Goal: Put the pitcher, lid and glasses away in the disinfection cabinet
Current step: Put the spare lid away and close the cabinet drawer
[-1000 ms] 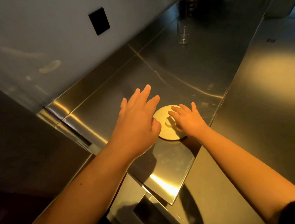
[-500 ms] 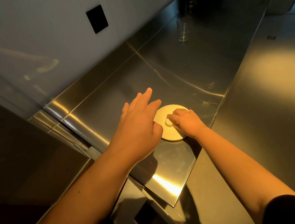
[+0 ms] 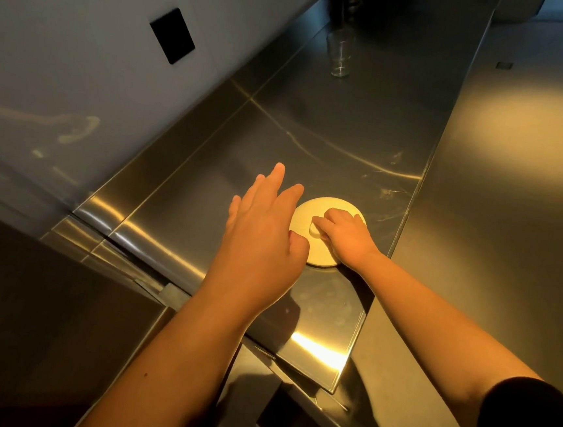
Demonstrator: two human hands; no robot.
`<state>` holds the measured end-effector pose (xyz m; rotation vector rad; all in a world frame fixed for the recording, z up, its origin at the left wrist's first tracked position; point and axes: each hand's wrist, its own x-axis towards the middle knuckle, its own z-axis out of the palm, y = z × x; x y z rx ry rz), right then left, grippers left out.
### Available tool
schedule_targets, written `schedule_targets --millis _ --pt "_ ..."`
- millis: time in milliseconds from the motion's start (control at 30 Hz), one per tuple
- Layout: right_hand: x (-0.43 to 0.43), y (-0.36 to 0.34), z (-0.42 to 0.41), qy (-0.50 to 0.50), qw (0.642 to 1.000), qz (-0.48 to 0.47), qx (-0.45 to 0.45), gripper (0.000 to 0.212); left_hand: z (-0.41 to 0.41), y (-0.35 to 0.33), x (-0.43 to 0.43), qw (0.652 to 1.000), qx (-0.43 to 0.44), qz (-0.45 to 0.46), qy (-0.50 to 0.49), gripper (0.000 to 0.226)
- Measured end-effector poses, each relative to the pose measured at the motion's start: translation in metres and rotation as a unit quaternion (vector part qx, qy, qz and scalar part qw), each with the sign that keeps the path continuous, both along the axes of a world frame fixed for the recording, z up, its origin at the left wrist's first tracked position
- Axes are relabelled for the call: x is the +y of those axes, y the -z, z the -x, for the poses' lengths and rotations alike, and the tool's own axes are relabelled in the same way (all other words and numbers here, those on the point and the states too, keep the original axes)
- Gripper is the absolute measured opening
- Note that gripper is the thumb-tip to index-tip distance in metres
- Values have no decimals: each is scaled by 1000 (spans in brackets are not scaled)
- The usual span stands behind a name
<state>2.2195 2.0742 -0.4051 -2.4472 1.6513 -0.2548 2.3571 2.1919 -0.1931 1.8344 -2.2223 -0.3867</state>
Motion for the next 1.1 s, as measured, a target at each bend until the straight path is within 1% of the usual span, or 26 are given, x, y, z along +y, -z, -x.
schedule_targets --millis 167,367,600,733,900,1000,1100 --pt "-1 -1 1 -12 1000 -2 9 44 0 0 1 1000 -2 -4 2 55" --pt "2 -5 0 -34 999 11 17 41 0 2 0 1000 -8 -2 2 55" --pt "13 -16 9 -2 1000 25 -1 44 0 3 -2 1000 -14 -10 7 56" --pt "22 -35 18 8 999 36 -1 45 0 2 1 999 -19 -17 38 60" --pt "36 -67 31 21 998 53 20 46 1 1 3 998 -17 -17 65 62" --pt "46 -90 37 21 997 65 29 46 2 -1 4 998 4 -14 68 62" --pt "56 -117 44 16 996 70 45 48 2 -1 5 997 48 -10 62 64"
